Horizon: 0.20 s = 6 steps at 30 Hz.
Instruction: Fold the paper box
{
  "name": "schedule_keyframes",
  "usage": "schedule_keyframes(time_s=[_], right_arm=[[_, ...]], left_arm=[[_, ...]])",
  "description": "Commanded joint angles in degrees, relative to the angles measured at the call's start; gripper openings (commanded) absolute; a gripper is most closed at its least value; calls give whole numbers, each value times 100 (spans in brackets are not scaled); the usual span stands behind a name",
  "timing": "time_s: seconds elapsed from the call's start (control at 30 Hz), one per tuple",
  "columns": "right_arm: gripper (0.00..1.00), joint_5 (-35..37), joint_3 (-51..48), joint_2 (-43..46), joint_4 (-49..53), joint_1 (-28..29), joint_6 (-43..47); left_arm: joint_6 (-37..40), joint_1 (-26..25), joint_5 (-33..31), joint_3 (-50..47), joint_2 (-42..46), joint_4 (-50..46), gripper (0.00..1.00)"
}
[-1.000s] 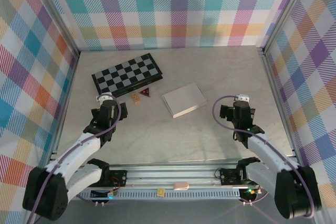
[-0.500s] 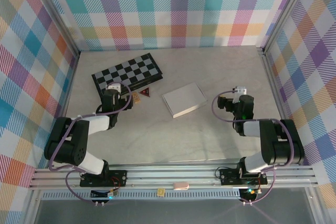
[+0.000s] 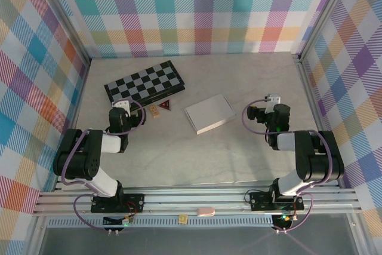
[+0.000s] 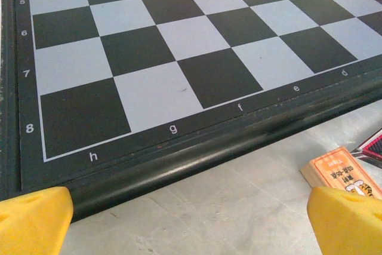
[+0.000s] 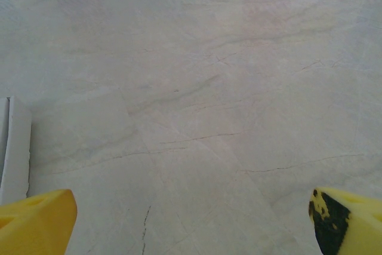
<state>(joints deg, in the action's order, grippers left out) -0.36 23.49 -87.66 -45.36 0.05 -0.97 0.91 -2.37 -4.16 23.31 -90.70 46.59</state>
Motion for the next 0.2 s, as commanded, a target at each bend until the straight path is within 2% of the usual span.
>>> schedule_keyframes(time_s=[0.0, 0.17], right_arm=[[99, -165, 103, -28, -8, 8, 55], [99, -172, -68, -1, -306, 23, 98]], left_arm=[[-39, 8, 109, 15, 19, 282, 100], [-51, 9, 106, -44, 46, 374, 100]])
